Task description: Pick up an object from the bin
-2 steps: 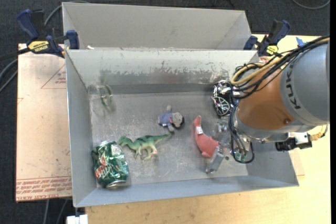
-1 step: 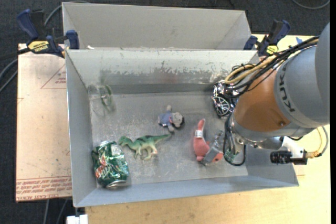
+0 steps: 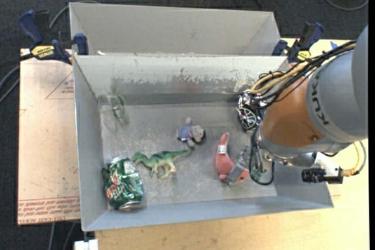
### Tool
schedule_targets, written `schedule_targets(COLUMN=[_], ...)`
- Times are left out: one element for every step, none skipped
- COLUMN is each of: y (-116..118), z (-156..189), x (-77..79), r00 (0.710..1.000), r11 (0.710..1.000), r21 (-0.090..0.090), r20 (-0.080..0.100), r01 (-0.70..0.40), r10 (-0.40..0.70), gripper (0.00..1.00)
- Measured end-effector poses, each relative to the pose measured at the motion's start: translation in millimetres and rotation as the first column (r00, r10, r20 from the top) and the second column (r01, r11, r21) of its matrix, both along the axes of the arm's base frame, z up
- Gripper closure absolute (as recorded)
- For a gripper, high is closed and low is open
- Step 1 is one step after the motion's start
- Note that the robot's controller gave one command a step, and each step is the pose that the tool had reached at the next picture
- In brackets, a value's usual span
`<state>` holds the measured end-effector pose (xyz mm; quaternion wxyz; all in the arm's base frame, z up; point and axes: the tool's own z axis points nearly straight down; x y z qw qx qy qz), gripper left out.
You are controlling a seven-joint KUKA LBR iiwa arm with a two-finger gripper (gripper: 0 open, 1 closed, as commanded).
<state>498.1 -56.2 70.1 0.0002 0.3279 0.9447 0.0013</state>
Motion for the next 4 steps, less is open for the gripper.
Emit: schedule_targets(y=[0,1,0,0], z=[3,23,47,71], x=[-1.1,-3.2,-1.3,-0.9], r00=[1.0,1.0,1.0,1.0], r11=[1.0,1.0,1.0,1.0], r21=[0.001,0.002,0.001,0.001], r20=[-0.003,-0.01,-0.005,-0.003], r01=[0.0,-0.001,-0.001,-0.002], r10=[0.0,0.001,0.001,0.002], gripper=[1.0,1.0,1.0,1.0])
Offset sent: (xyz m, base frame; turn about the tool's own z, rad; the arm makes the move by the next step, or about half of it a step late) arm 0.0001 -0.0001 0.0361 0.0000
